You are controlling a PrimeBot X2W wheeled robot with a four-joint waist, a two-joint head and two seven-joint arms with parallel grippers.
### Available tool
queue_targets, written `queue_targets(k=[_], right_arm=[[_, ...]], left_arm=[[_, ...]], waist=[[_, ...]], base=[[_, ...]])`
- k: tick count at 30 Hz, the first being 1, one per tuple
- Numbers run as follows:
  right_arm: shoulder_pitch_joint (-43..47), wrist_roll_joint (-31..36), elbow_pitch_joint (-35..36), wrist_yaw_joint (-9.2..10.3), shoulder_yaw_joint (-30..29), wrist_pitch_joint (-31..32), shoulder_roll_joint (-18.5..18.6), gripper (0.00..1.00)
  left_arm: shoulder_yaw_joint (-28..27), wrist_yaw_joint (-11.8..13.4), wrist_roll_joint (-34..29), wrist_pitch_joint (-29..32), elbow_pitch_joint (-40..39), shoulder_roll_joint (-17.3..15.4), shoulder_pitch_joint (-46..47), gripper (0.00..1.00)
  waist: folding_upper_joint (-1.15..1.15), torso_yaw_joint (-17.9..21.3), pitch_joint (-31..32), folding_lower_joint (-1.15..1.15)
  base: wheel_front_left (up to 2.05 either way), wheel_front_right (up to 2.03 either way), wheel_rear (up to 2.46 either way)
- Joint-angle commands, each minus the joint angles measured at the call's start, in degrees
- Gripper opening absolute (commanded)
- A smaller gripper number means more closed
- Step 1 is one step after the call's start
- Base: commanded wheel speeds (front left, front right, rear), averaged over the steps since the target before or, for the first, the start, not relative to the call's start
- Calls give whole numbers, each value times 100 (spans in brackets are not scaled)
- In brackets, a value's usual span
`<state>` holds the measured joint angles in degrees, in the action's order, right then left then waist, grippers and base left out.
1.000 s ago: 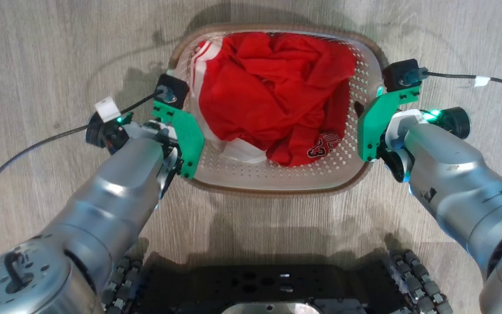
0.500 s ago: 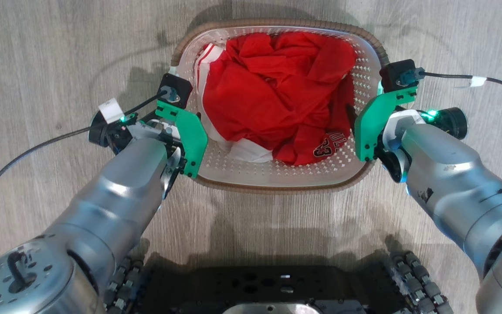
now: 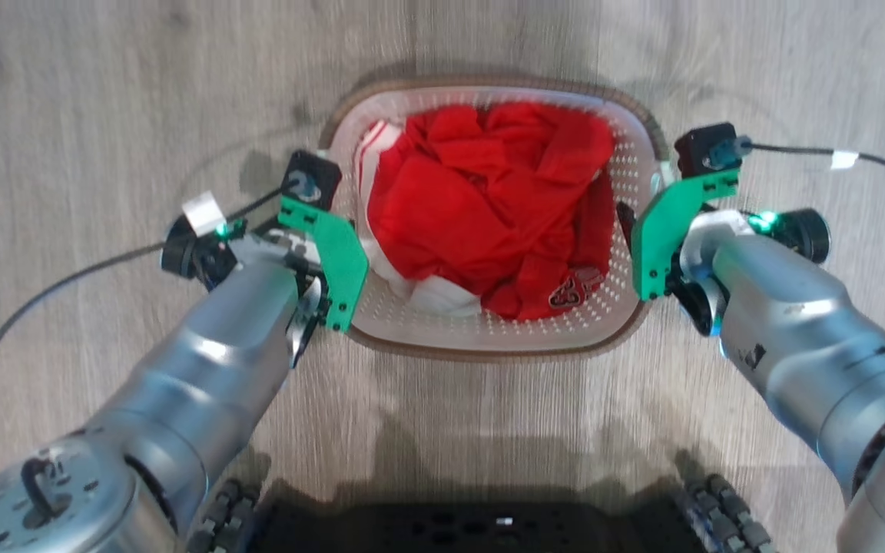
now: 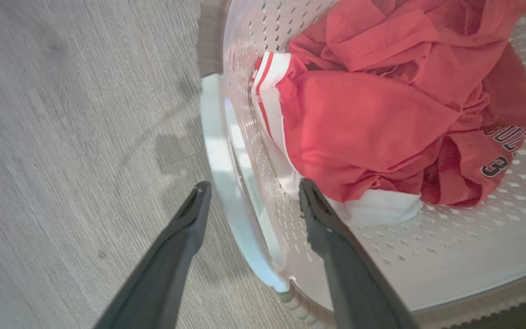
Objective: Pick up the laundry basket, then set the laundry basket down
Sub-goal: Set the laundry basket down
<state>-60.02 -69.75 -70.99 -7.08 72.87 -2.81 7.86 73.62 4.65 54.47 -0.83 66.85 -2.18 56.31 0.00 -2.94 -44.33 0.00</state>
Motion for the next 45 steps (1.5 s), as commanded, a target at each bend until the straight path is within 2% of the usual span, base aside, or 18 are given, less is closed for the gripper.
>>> queue_targets(k=[1, 7, 11, 18, 23, 27, 31, 33, 38, 45], right_arm=[[460, -56, -11, -41, 43, 22, -48, 100], [805, -176, -51, -41, 27, 1, -80, 100], [1147, -316, -53, -41, -32, -119, -112, 100], [1575, -495, 173, -41, -233, -987, -96, 100], [1616, -445, 435, -41, -683, -1212, 18, 100], [1585, 230, 974, -41, -1762, -1216, 269, 100], [1990, 1354, 1860, -41, -3199, -1218, 436, 100], [2317, 2014, 2394, -41, -3923, -1218, 447, 100], [3275, 3478, 3776, -41, -5310, -1218, 179, 100], [4422, 4737, 5512, -41, -6074, -1219, -226, 100]], left_arm=[[-27, 32, -19, -63, -33, -70, -196, 100], [-27, -30, -22, -236, 37, -70, -586, 100], [-236, -50, 315, -605, 18, -70, -912, 100], [-241, -81, 378, -1264, 123, -70, -1296, 100], [-586, 28, 299, -1410, 0, -102, -1264, 100], [-1405, 443, -404, -1414, -1001, -490, -1366, 100], [-2464, 799, -1306, -1415, -2201, -832, -1925, 100], [-3003, 890, -1760, -1416, -2808, -916, -2241, 100], [-4226, 893, -2721, -1416, -4149, -803, -3064, 100], [-5694, 654, -3891, -1416, -5748, -274, -4153, 100]], waist=[[0, -34, 340, 0], [0, -56, 1063, 0], [0, -31, 1798, 0], [0, 22, 3086, 0], [0, 53, 3755, 0], [0, 108, 4137, 0], [0, 167, 4410, 0], [0, 185, 4500, 0], [0, 166, 4654, 0], [0, 102, 4757, 0]], base=[[0, 0, 0], [0, 0, 0], [0, 0, 0], [0, 0, 0], [0, 0, 0], [0, 0, 0], [0, 0, 0], [0, 0, 0], [0, 0, 0], [0, 0, 0]])
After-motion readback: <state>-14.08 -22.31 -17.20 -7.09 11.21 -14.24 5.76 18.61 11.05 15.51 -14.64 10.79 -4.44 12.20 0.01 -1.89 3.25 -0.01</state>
